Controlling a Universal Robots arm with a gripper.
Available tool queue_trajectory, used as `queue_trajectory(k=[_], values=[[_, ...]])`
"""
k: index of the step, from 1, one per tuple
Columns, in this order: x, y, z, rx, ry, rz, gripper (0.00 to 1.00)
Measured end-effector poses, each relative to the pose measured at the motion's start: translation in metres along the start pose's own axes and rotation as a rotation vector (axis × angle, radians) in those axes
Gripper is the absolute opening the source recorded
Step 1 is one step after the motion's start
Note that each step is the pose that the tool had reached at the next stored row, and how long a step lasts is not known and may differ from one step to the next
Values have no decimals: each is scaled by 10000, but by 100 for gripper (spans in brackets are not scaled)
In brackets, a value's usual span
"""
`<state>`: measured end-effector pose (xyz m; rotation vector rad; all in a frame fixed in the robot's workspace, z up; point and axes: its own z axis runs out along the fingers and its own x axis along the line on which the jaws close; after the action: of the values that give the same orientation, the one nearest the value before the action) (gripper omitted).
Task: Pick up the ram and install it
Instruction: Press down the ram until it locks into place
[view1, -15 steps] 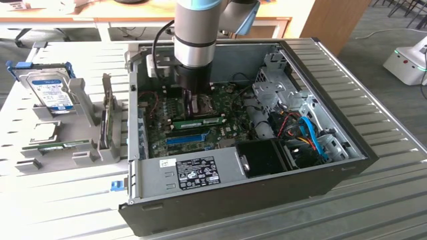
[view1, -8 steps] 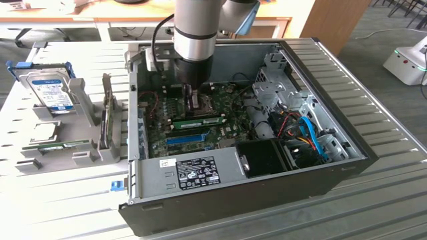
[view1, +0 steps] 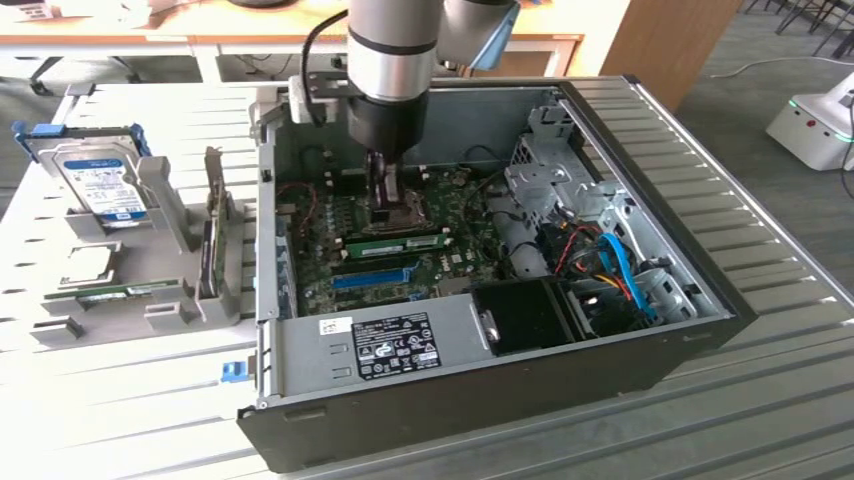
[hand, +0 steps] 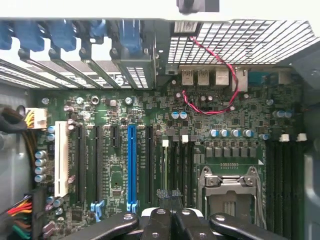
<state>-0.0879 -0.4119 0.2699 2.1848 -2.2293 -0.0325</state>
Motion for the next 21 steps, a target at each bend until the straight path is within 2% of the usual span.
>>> queue_trajectory(k=[13,21], values=[[0,7,-261,1,-1,0,11],[0,11,-387,1,-1,0,11]])
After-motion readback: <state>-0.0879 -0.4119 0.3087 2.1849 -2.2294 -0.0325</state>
